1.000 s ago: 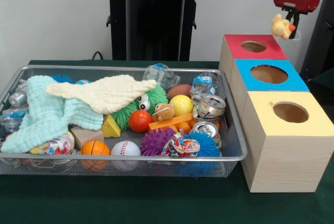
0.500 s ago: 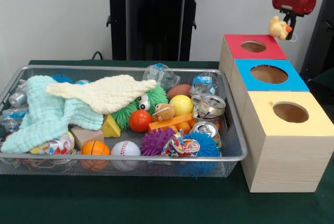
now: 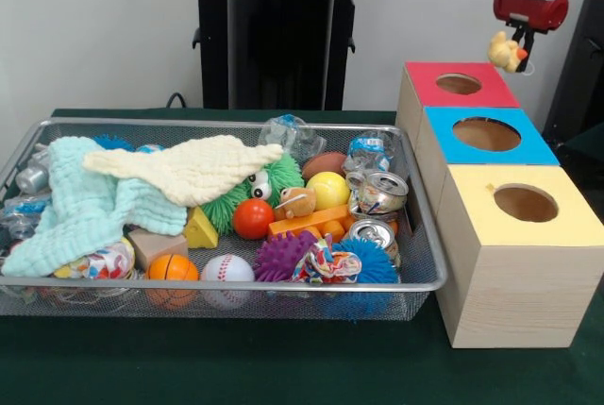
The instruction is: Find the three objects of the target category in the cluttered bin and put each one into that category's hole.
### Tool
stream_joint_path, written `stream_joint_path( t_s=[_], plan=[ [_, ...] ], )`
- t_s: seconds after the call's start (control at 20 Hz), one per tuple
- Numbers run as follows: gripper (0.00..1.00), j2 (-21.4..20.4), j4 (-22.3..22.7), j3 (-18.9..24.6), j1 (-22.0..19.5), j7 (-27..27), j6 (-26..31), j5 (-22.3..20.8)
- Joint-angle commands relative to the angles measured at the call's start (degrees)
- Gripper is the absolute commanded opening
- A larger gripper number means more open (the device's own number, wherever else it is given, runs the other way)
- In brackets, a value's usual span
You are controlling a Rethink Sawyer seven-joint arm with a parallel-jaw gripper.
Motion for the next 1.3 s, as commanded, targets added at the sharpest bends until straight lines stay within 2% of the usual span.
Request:
stream_joint_path(
  t_s=[0.05,0.2,0.25,0.3,0.35,0.5,0.65,0.7,0.75,0.8,0.85,1.05,1.3],
  plan=[
    [0.0,3.25,1.6,6.69,1.56,19.63,-6.65,4.44],
    [0.0,2.46,1.88,7.48,3.02,20.62,-6.02,5.95],
    [0.0,2.18,1.22,6.66,4.94,20.07,-4.12,8.16],
    [0.0,1.44,1.39,6.57,5.11,20.06,-3.1,8.56],
    [0.0,1.39,0.36,5.04,7.41,19.29,-0.46,10.88],
    [0.0,0.05,-0.53,2.65,7.86,17.31,4.24,11.64],
    [0.0,0.89,-3.15,-0.42,11.31,16.55,8.62,13.55],
    [0.0,0.36,-2.81,0.3,10.22,16.17,8.22,13.26],
    [0.0,0.97,-3.97,-0.88,11.8,16.53,9.73,13.97],
    [0.0,0.78,-4.0,-0.88,11.36,16.36,10.1,13.74],
    [0.0,1.81,-5.72,-2.9,13.39,17.19,12.62,14.04],
    [0.0,3.52,-8.78,-5.88,16.23,19.69,17.49,13.16],
    [0.0,3.7,-9.22,-4.72,16.36,19.79,17.54,12.73]
  ],
)
